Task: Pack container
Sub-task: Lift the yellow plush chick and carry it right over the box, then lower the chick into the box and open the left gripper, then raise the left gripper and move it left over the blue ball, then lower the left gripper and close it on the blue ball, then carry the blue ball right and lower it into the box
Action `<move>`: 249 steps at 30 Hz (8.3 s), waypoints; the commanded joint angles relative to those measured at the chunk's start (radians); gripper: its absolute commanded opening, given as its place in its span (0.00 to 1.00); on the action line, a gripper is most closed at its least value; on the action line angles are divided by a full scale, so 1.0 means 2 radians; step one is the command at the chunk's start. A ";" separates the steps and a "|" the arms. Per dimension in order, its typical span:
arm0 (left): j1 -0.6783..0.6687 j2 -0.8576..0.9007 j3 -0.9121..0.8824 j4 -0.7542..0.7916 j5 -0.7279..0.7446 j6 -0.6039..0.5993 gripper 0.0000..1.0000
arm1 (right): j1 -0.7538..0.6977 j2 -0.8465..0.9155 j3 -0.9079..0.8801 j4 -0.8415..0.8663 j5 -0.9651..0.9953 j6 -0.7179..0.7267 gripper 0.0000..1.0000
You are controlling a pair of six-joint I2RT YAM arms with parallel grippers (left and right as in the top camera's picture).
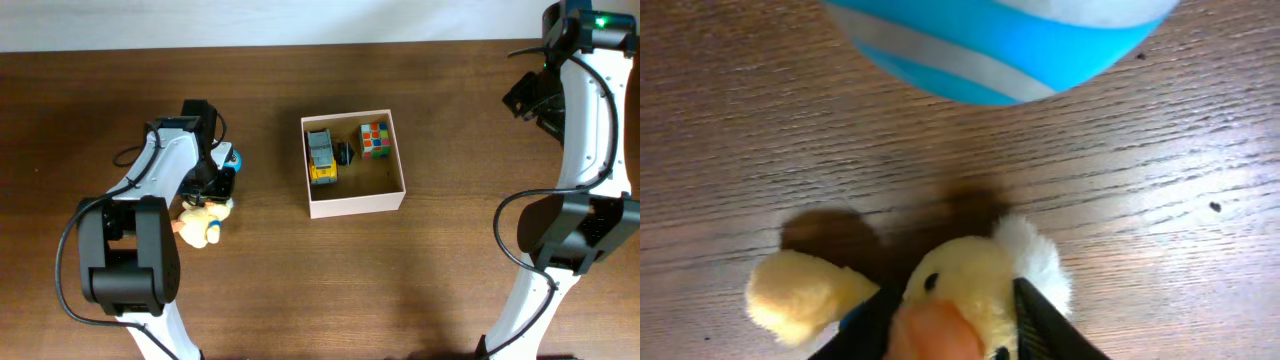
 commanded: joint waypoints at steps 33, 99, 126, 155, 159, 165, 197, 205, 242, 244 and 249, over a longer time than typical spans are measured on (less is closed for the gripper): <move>-0.006 0.008 0.247 -0.199 0.157 -0.030 0.16 | -0.002 0.000 0.008 -0.001 0.001 0.004 0.99; -0.335 0.103 0.275 0.065 -0.012 -0.088 0.32 | -0.002 0.000 0.008 -0.001 0.001 0.004 0.99; -0.274 0.102 0.433 -0.113 -0.034 -0.088 0.58 | -0.002 0.000 0.008 -0.001 0.001 0.004 0.99; -0.060 0.108 0.272 -0.118 -0.050 -0.164 0.68 | -0.002 0.000 0.008 -0.001 0.001 0.004 0.99; -0.059 0.109 0.236 -0.093 -0.050 -0.164 0.67 | -0.002 0.000 0.008 -0.001 0.001 0.004 0.99; -0.056 0.109 0.210 -0.054 -0.050 -0.164 0.68 | -0.002 0.000 0.008 -0.001 0.001 0.004 0.99; -0.052 0.168 0.208 -0.035 -0.057 -0.164 0.60 | -0.002 0.000 0.008 -0.001 0.001 0.004 0.99; -0.052 0.168 0.208 -0.024 -0.058 -0.164 0.55 | -0.002 0.000 0.008 -0.001 0.001 0.004 0.99; -0.052 0.168 0.309 -0.088 0.007 -0.164 0.36 | -0.002 0.000 0.008 -0.001 0.001 0.004 0.99; -0.053 0.168 0.341 -0.123 0.019 -0.164 0.36 | -0.002 0.000 0.008 -0.001 0.001 0.004 0.99; -0.060 0.168 0.417 -0.211 0.041 -0.163 0.36 | -0.002 0.000 0.008 -0.001 0.001 0.004 0.99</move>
